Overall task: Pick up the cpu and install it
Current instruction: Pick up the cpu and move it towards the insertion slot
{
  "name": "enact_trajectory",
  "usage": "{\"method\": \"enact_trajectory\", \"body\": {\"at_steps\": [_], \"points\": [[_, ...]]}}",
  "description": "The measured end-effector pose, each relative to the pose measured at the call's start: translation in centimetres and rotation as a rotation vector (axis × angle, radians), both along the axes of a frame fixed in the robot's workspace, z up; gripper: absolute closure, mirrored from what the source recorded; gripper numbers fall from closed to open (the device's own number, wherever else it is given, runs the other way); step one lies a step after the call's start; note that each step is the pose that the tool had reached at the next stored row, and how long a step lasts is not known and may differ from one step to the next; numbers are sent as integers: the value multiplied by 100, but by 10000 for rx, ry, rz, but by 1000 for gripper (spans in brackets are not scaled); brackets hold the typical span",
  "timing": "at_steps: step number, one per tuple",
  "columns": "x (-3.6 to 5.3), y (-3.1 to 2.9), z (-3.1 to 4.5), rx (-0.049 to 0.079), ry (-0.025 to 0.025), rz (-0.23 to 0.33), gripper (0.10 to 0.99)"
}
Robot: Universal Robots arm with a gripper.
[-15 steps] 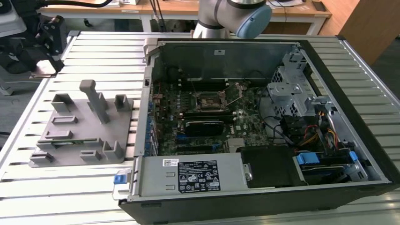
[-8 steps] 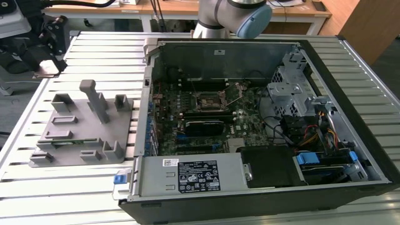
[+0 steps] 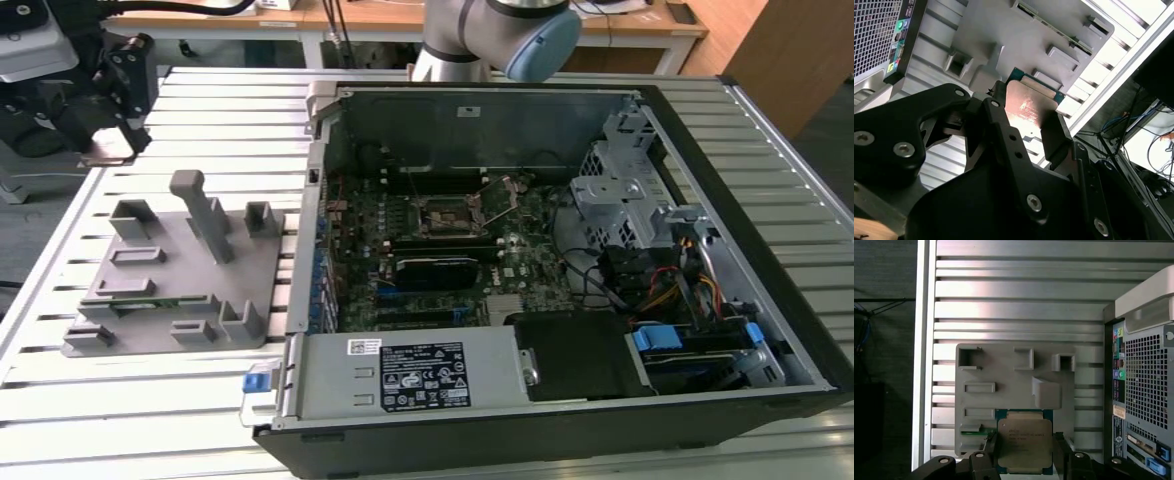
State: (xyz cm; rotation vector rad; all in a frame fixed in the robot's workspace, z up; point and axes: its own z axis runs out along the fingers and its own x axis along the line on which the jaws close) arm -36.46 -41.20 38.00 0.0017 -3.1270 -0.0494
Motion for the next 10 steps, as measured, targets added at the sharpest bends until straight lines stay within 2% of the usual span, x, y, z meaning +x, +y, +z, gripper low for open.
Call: {"method": "enact_trajectory", "body": {"at_steps": [10], "points": [[96, 0, 0, 1, -1, 0, 561]]}}
